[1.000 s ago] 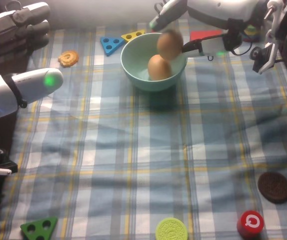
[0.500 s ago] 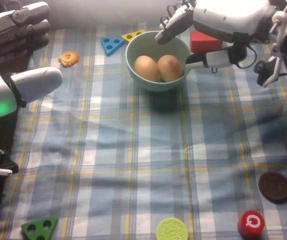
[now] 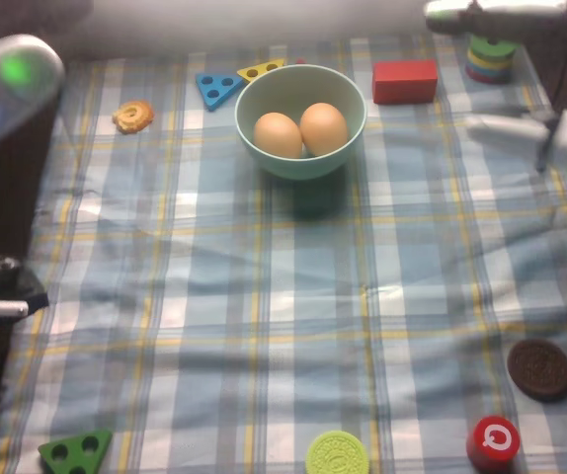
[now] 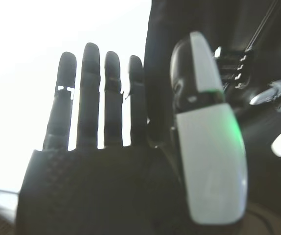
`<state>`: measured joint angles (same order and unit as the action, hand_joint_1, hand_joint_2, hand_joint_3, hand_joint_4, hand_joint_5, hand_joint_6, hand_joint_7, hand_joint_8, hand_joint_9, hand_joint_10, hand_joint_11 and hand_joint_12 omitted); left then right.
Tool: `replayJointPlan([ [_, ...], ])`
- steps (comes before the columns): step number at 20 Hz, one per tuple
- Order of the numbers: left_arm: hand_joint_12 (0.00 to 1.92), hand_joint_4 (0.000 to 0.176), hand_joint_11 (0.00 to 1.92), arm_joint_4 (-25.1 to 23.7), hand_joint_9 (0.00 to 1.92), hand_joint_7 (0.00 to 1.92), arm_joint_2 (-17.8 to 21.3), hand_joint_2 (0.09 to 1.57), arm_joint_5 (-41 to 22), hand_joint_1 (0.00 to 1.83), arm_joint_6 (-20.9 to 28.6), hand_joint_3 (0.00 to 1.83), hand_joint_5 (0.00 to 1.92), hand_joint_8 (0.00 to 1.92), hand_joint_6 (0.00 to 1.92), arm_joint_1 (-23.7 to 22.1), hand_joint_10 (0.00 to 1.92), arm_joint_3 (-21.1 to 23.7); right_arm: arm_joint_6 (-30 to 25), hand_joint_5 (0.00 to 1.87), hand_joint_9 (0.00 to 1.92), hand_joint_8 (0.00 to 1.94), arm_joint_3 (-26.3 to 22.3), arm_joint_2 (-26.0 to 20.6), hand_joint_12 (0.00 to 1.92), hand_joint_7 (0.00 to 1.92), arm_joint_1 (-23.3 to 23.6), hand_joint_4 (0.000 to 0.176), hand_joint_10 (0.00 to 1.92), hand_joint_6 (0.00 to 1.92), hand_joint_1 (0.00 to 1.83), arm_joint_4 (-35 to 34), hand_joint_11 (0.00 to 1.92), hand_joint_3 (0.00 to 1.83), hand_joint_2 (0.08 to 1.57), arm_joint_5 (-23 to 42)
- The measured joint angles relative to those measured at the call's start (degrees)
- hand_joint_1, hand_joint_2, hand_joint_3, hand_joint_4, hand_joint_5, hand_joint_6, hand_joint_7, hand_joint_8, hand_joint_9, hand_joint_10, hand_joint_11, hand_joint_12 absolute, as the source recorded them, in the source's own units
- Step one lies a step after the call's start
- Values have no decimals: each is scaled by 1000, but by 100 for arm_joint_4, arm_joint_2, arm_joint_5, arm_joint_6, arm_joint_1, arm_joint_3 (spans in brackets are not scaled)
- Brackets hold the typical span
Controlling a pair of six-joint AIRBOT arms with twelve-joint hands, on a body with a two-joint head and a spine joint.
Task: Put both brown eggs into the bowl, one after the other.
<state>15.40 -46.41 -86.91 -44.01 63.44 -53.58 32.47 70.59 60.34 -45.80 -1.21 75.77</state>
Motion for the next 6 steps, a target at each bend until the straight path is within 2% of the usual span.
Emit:
replayJointPlan([
  [1,989,0,171,-48,605,380,-15,1282,-184,215,177,6,201,0,15,0,2,-37,2,397,714,0,-125,-42,764,624,-179,0,7,0,675,-79,373,0,1280,396],
  [2,890,0,158,-85,615,525,-26,1293,-291,173,295,2,438,15,88,0,3,-46,7,230,638,1,-199,-92,729,544,-260,0,1,0,792,-107,307,0,1278,636],
  [3,903,0,35,-129,542,537,-26,1290,-407,106,509,0,470,4,48,-2,0,-68,85,77,506,0,-299,-173,690,391,-308,34,0,0,878,-153,196,0,1239,973],
  [4,217,109,6,-212,256,339,-26,1308,-472,22,619,5,417,0,12,-107,0,-87,289,93,119,0,-452,-271,137,136,-343,148,0,9,602,-214,38,0,1248,1285],
  [5,43,85,0,-404,63,179,-26,1303,-446,4,621,2,319,0,2,-402,0,-151,522,249,76,5,-667,-428,27,157,-417,105,3,20,799,-271,7,0,1210,1659],
  [6,401,23,2,-603,258,351,-20,1430,-498,41,629,11,432,24,23,-675,29,-212,699,542,244,11,-748,-496,72,296,-422,0,19,45,820,-157,176,0,1204,1845],
])
